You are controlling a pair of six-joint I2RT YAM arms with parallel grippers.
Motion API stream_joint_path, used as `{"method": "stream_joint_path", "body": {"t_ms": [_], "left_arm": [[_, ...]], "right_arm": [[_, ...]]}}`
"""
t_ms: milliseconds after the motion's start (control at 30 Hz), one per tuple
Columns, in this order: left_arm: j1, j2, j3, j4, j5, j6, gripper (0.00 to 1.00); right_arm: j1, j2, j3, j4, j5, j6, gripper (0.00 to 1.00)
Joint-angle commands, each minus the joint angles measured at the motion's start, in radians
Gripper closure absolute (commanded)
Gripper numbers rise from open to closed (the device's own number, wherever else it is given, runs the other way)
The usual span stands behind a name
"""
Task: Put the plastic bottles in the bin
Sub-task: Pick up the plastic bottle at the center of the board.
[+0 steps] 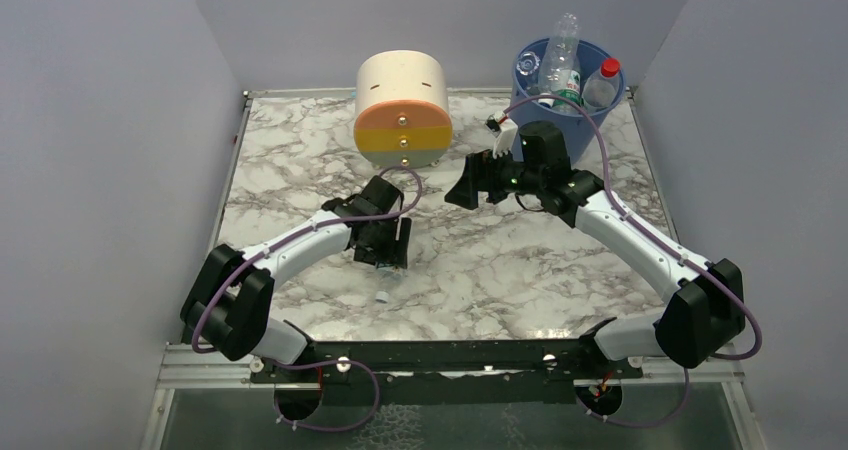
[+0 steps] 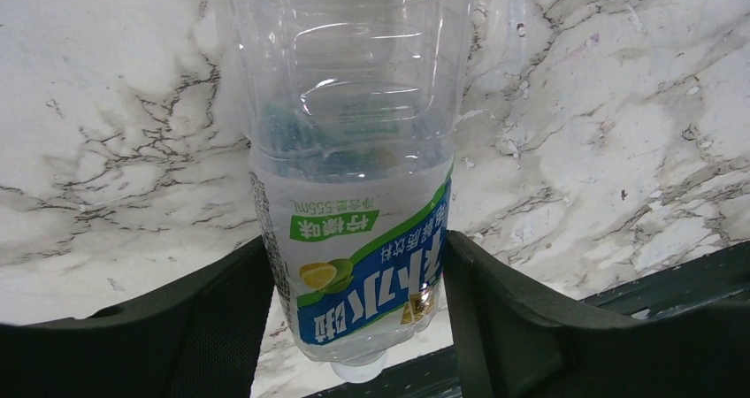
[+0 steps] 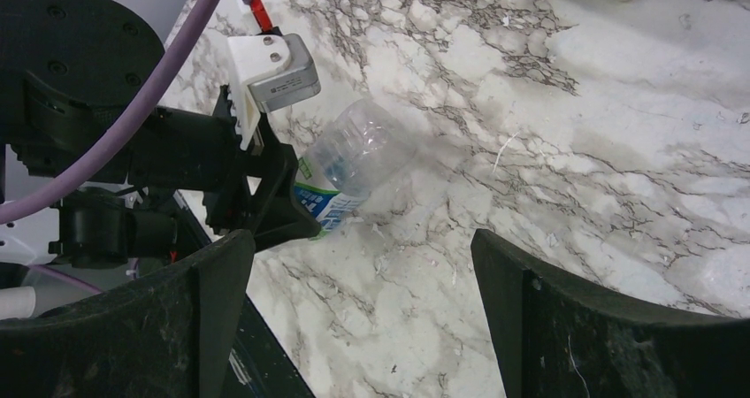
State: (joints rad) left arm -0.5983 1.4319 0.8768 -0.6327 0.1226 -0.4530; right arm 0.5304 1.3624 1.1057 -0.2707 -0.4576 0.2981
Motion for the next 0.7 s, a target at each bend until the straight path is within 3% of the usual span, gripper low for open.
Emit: {"method": "stream_joint_path", "body": {"t_ms": [0, 200, 667], "left_arm": [[-0.027, 0.014, 0.009, 0.027, -0.032, -0.028, 0.35], [-0.048, -0.016, 0.017, 0.060, -0.042, -0.048, 0.47], [-0.057, -0.126, 0.067, 0.070, -0.018, -0.048, 0.48]], "right_arm": [[0.006, -0.004, -0.008, 0.022, -0.010, -0.011, 0.04], [0.006, -0.003, -0.009, 0.011, 0.000, -0.005, 0.04], [0.006, 0.027, 0.018, -0.010, -0.002, 0.031, 0.04]]}}
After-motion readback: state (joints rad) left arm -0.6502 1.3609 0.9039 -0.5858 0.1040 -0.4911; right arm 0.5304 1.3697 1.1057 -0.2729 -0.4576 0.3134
